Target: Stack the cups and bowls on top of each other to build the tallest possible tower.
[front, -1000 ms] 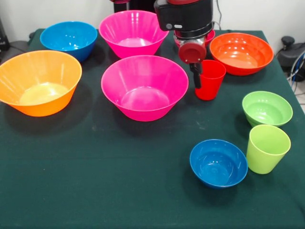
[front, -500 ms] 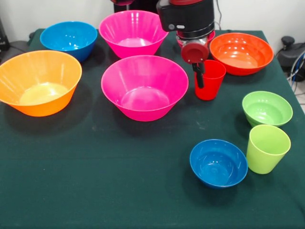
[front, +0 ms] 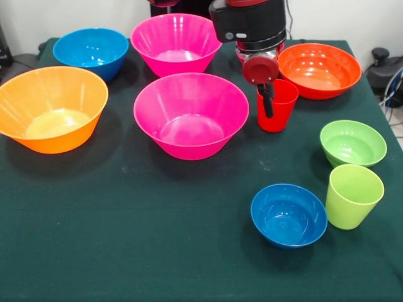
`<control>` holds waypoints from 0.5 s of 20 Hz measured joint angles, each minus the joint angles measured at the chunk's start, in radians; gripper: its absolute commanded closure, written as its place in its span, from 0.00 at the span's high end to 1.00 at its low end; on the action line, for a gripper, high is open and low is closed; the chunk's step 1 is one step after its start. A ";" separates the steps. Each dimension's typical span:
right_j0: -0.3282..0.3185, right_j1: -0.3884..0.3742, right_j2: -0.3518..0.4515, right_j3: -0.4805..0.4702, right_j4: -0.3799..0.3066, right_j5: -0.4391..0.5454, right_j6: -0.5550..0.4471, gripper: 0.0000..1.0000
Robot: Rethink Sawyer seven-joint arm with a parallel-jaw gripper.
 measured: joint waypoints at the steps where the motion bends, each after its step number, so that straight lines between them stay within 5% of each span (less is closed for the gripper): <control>1: 0.000 0.000 0.000 0.000 0.000 -0.001 0.000 1.00; 10: 0.005 0.000 0.000 0.013 0.004 -0.001 0.000 1.00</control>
